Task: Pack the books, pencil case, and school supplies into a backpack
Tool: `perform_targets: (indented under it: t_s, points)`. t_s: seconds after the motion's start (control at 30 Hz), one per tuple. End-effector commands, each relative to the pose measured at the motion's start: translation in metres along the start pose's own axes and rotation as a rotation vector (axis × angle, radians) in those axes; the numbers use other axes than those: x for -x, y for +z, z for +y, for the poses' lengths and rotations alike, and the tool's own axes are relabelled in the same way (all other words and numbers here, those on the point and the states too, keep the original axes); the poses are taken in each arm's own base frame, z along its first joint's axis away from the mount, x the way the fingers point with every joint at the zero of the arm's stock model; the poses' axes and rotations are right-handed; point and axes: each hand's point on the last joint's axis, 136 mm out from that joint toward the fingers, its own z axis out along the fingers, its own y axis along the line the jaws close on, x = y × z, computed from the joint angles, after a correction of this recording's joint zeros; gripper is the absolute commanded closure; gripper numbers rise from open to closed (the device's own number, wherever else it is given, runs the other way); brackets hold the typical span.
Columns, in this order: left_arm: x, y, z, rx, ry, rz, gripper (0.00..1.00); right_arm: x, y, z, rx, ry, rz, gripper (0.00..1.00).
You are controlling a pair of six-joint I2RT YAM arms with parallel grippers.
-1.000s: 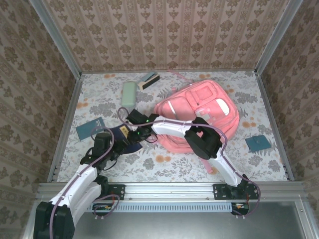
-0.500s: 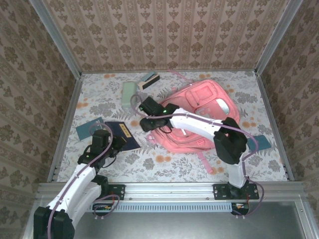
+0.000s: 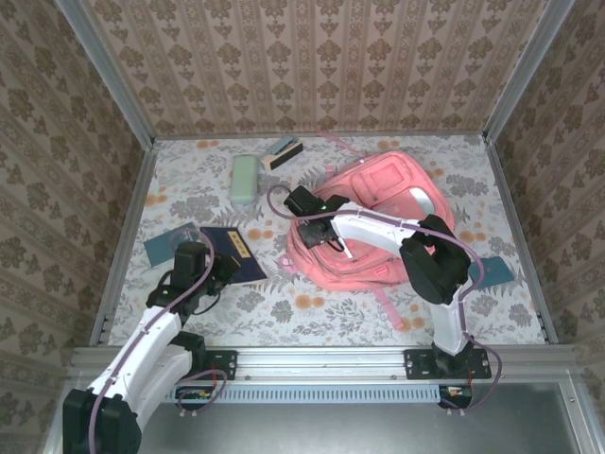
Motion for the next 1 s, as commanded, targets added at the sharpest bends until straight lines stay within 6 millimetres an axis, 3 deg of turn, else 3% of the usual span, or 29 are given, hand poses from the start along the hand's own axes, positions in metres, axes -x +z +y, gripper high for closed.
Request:
perform_targets:
  t_s: [0.0,0.17,0.37,0.63,0.83,0.97]
  points:
    - [0.011,-0.009,-0.025,-0.071,0.044,-0.022,1.00,-0.018,0.010,-0.020,-0.112,-0.059,0.070,0.58]
    - [0.013,-0.011,-0.035,-0.105,0.024,-0.034,1.00,0.004,-0.018,-0.025,-0.069,-0.027,-0.019,0.99]
    - [0.023,-0.014,-0.067,-0.200,0.011,-0.069,1.00,0.045,-0.079,-0.031,-0.007,0.015,-0.167,1.00]
    - [0.027,-0.004,-0.126,-0.341,0.005,-0.067,1.00,0.079,-0.146,-0.052,0.096,0.118,-0.291,1.00]
    - [0.011,0.003,-0.180,-0.420,0.076,-0.038,1.00,0.097,-0.186,-0.072,0.338,0.300,-0.369,1.00]
    - [-0.007,0.022,-0.212,-0.479,0.093,0.011,1.00,0.104,-0.200,-0.089,0.440,0.404,-0.398,1.00]
